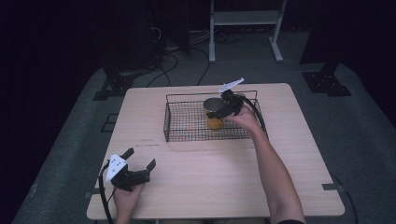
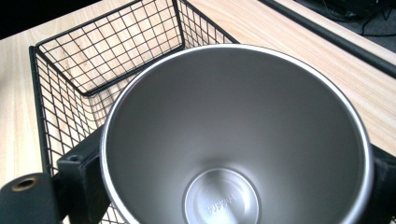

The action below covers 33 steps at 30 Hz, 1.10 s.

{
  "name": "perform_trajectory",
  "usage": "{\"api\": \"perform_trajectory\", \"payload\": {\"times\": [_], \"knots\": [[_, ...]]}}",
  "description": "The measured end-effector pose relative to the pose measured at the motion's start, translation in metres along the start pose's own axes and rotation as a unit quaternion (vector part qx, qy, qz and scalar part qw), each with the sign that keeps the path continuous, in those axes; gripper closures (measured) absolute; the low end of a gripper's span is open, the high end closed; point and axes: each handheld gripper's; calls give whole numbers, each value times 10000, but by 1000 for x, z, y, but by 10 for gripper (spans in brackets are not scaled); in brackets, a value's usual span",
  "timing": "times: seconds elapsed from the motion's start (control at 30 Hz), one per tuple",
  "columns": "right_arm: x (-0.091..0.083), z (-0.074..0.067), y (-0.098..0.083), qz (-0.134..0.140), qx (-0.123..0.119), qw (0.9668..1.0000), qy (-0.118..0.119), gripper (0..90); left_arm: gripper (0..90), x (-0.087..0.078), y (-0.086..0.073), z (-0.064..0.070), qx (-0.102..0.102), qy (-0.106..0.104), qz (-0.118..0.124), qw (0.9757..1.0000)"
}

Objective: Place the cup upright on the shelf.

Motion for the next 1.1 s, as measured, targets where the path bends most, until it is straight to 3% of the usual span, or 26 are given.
{"api": "perform_trajectory", "payload": {"times": [0.47, 0.8, 0.9, 1.1], "knots": [[1, -5, 3, -155, -144, 9998, -1, 19, 0, 0, 0, 0, -3, 8, 7, 10000], [-6, -7, 6, -85, -127, 9999, -20, 0, 0, 0, 0, 0, 11, 14, -1, 10000], [-8, -6, 3, -31, -138, 9998, -153, 0, 0, 0, 0, 0, 16, 21, -5, 10000], [-11, -5, 1, 13, -94, 9998, -180, 0, 0, 0, 0, 0, 12, 24, -3, 10000]]}}
Point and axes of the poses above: each handheld gripper's, and its own axes: x roughly forward along the jaws, y roughly out of its top, z roughly to its right, and after that the axes turned 12 degrees about -x, right-handed
